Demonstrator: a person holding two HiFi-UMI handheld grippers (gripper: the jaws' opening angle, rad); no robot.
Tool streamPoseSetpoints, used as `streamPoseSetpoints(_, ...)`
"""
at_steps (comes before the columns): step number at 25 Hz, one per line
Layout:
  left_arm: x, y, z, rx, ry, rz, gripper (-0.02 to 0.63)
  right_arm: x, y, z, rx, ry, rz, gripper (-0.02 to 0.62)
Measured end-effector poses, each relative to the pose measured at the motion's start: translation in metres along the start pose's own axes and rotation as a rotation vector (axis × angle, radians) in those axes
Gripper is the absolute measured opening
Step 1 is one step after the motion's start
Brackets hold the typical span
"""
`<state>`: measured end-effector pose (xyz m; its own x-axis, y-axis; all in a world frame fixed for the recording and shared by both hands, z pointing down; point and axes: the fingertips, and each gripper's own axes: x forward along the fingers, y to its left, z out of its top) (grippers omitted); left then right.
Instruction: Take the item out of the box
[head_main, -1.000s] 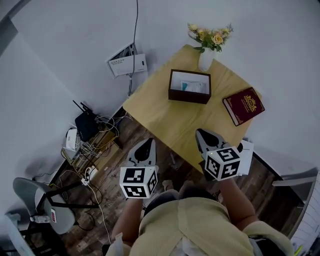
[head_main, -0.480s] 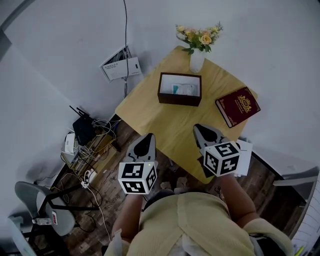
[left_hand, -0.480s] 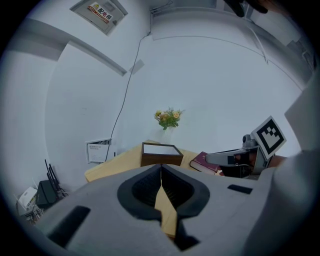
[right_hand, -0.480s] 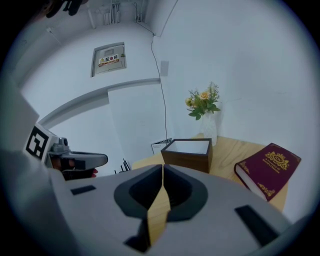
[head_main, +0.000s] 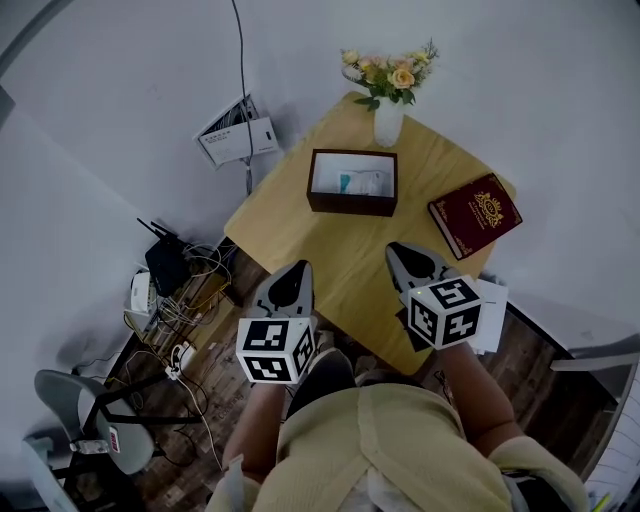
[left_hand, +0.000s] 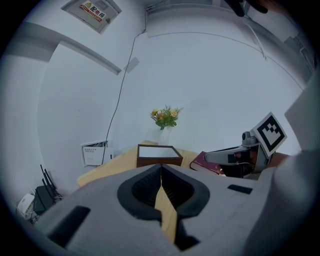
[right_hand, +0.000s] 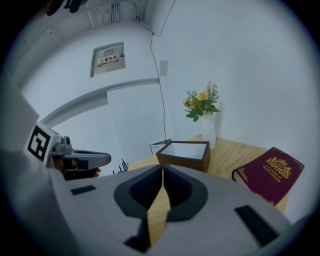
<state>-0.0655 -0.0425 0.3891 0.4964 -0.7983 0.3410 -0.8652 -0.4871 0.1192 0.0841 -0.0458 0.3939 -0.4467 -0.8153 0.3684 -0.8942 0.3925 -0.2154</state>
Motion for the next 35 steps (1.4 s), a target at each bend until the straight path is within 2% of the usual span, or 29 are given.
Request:
streamPoseSetpoints(6, 0.029, 0.006, 0.008, 0.005, 0.002, -0.043, 0.023, 0.014, -0.008, 0.004, 0.003, 0.007, -0.017, 0.031)
streamPoseSetpoints(23, 0.128, 0.041, 0.043, 0.051, 0.061, -0.227, 0.023, 0.071, -0.050, 0.038, 0.074, 0.007, -0.181, 0.031)
streamPoseSetpoints(35, 0.174, 0.065, 0.054, 0.088, 0.097, -0.326, 0.023, 0.111, -0.062, 0.055, 0.073, 0.038, -0.248, 0.031)
